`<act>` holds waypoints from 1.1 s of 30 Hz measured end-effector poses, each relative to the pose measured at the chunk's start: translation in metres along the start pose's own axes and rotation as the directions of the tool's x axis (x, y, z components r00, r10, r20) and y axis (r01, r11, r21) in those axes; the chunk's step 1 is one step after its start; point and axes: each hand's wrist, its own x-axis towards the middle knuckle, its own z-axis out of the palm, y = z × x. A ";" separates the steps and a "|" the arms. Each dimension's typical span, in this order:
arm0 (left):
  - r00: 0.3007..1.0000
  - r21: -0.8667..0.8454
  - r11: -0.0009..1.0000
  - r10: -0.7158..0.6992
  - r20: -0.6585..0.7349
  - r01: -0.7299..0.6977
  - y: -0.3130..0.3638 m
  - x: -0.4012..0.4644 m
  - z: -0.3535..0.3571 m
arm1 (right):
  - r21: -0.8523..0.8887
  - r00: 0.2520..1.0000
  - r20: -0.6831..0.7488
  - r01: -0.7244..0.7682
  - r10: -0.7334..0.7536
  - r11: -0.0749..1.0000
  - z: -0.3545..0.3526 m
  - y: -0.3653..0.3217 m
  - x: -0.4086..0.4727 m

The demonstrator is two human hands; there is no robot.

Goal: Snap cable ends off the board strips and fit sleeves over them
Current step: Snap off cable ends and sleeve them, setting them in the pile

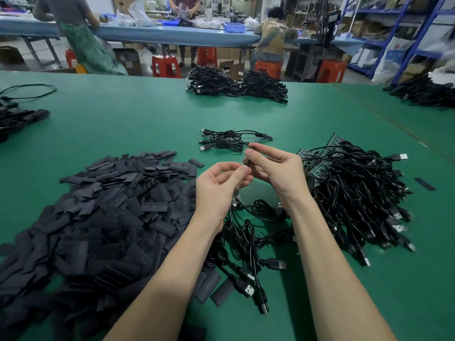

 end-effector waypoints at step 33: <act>0.909 0.592 0.803 -0.196 0.368 -0.066 0.047 0.015 -0.001 | 0.391 0.961 -0.276 0.097 0.016 0.915 -0.024 -0.041 0.001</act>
